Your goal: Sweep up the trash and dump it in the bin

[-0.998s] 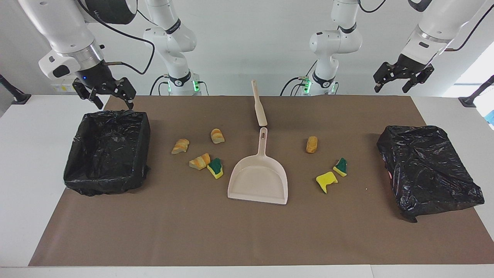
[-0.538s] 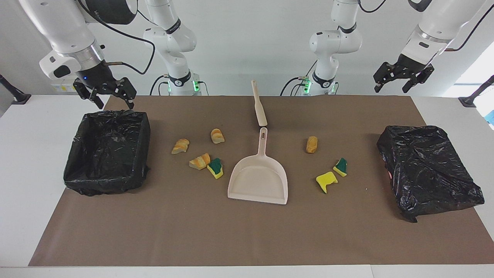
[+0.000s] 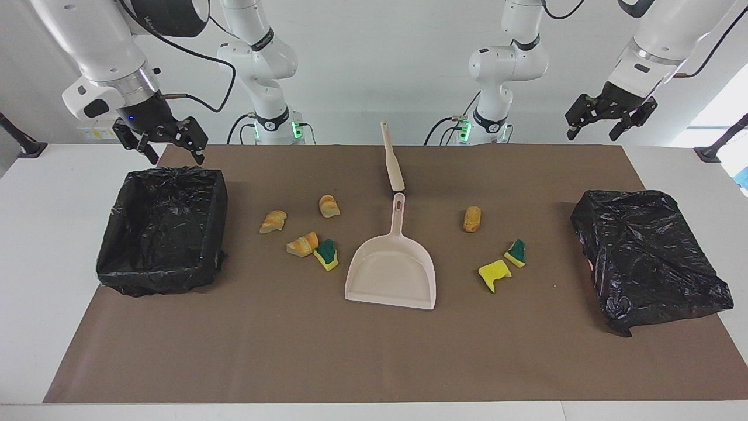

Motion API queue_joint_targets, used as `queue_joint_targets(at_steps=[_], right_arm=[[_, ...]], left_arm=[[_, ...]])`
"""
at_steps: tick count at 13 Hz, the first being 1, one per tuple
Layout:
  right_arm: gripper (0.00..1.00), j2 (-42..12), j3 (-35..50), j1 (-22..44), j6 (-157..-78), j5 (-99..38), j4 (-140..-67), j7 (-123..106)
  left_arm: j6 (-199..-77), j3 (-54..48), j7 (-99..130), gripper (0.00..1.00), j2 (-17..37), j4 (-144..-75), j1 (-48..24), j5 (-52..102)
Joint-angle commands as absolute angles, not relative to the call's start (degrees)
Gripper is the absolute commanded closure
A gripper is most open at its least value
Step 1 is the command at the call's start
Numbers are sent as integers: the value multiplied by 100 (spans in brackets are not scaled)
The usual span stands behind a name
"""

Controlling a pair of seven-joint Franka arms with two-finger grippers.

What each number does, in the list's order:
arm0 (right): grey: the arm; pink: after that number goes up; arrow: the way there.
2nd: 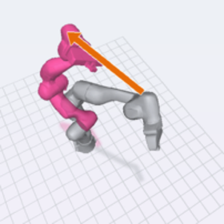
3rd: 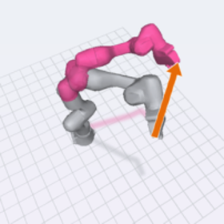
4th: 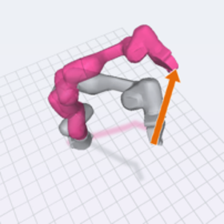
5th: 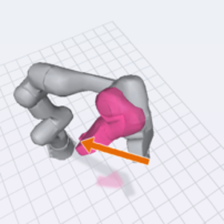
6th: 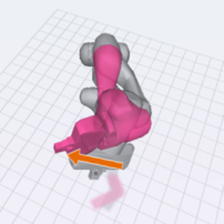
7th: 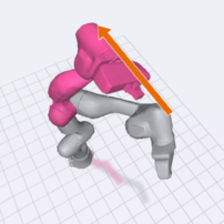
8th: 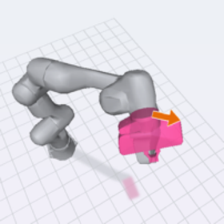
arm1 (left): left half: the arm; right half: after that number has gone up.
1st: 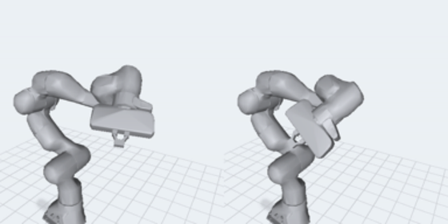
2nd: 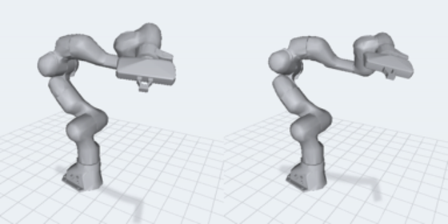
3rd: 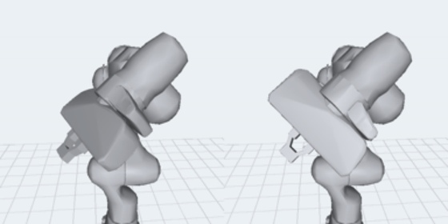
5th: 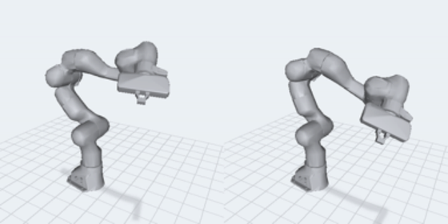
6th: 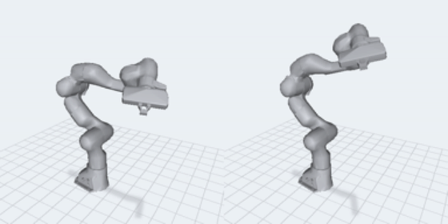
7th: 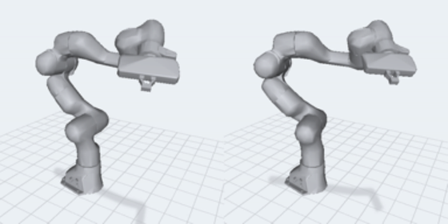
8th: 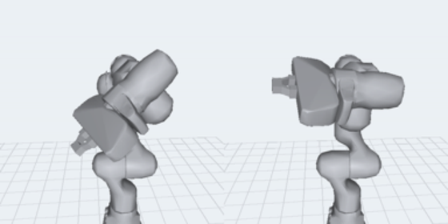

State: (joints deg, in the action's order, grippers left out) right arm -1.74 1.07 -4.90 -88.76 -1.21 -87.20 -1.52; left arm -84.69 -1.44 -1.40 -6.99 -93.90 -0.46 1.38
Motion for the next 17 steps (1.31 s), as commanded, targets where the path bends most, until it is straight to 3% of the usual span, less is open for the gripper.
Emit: queue_joint_targets(at_steps=[1, 9, 17], right_arm=[[0, 17, 167, -545, -8903, -211, -8956, -9], [0, 62, 167, -545, -8895, -211, -9018, -9], [0, 105, 176, -536, -8895, -211, -9105, -9]], left_arm=[[-8499, -149, -185, 0, -738, -9352, -35, 62], [-8438, -219, -167, 0, -799, -9439, -132, 97], [-8332, -264, 1562, 0, -2293, -11345, -1729, 570]])
